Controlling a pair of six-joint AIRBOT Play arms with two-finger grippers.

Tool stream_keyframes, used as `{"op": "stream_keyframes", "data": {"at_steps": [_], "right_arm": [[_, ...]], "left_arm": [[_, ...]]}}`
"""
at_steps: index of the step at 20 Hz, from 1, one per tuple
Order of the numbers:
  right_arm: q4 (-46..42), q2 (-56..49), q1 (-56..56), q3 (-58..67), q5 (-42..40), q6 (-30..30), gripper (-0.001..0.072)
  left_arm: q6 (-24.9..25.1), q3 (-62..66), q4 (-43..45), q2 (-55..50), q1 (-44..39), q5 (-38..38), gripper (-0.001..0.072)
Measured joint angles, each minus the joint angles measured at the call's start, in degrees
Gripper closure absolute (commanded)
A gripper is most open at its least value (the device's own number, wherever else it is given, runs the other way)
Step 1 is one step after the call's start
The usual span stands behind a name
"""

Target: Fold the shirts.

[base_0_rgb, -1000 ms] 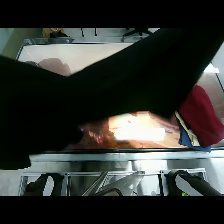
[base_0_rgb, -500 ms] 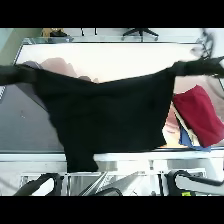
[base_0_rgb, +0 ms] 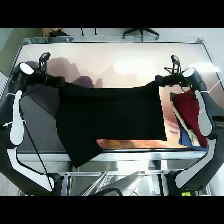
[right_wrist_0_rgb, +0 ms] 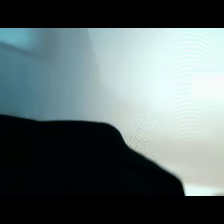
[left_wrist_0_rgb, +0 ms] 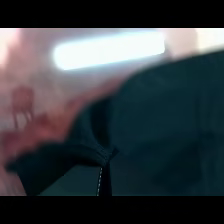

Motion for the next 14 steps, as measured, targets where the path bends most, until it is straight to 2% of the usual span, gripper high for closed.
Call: {"op": "stream_keyframes", "data": {"at_steps": [6,9,14], "right_arm": [[0.9,-2.1,-2.4,7.6,3.1,-0.3,0.0696],[-0.2,-2.4,-3.1,8.5,5.5,-0.5,0.0697],[-4.8,-2.9,-3.6,8.7,10.7,-0.6,0.0697]], "left_arm": [[-1.7,12.9,0.1,-3.7,0.3,-2.0,0.0691],[-2.1,12.8,0.6,-4.1,0.2,-2.1,0.0692],[-3.7,9.2,6.4,-4.3,0.1,-3.2,0.0691]]}}
